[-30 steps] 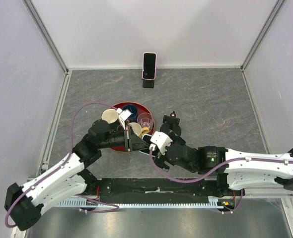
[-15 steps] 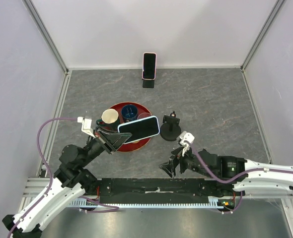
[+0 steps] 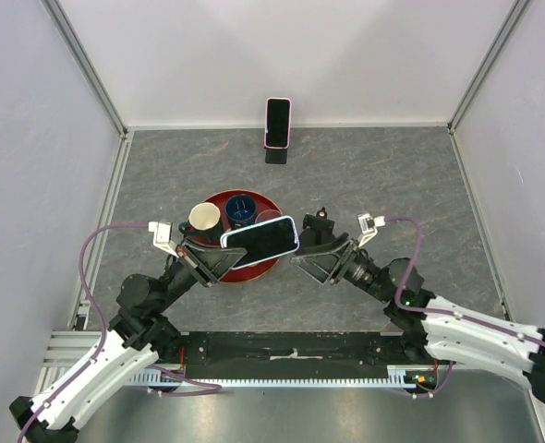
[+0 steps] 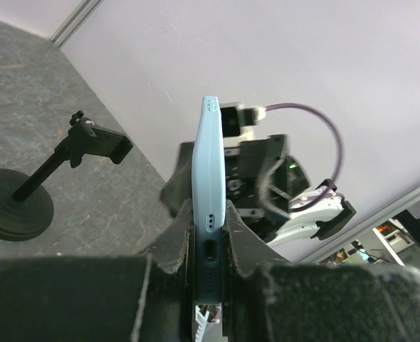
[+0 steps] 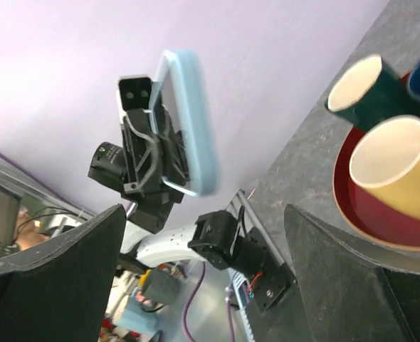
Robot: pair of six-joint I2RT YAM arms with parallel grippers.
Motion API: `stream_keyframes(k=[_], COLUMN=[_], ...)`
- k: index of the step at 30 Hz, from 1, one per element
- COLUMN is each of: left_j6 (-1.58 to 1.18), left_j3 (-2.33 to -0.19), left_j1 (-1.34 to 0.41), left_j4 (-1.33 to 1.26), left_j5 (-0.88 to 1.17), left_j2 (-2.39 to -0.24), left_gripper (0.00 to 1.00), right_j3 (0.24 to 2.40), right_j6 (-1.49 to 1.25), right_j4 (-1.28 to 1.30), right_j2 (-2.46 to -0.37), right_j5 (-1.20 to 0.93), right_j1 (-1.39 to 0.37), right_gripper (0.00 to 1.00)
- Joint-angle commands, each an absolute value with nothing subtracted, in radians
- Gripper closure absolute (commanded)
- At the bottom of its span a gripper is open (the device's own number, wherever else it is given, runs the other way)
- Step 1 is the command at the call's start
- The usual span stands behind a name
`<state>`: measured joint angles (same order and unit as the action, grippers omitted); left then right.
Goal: Place the phone on the phone stand
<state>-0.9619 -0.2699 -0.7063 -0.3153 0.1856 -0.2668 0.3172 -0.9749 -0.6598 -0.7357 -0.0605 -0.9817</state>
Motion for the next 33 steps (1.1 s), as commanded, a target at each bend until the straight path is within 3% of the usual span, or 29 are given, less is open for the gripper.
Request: stream_keyframes(k=[1,4,11,18,26,28,33], left_j6=[-1.043,-1.057,-1.074,-1.094,-1.138,-1.143,-1.138], left_j3=[-0.252,-0.238,-0.219,-0.215,-0.160,-0.150,-0.155], left_j1=[-0.706,-0.706,-0.706,-0.704,-0.706,-0.706,-0.706], left_j4=[-0.500,-0.532,-0.584,-0.623,-0.767,-0.788,-0.723], left_j5=[0.176,0.173,0.176,0.196,0.218,0.224,0.235], left_j2=[-0.242,-0.245,-0.268,-0.319,-0.402,-0.410,-0.397], left_gripper=[0.98,0.98,0.98,0.98,0.98,0.98,0.98], right_j3=[0.222,0.242,0.327,0.347,0.408,0.400,0.382], right_j6=[-1.187,-1.163,-1.052,-1.014,-0.994,-0.996,-0.939], right_j4=[-1.187,-1.259,-1.007,-1.040,-1.045,-1.049,-1.031], right_j2=[-0.878,-0.920,-0.893,-0.943,-1.022,-1.026,-0.987], right_j5=[-0.191,-0.196,-0.085,-0.018,-0.006,0.021,0.005], right_j1=[-0.957,-0.959,-0.982,-1.008,-1.032,-1.034,-1.031], right_gripper=[0.02,0.02,0.03,0.15,0.40,0.56,0.85])
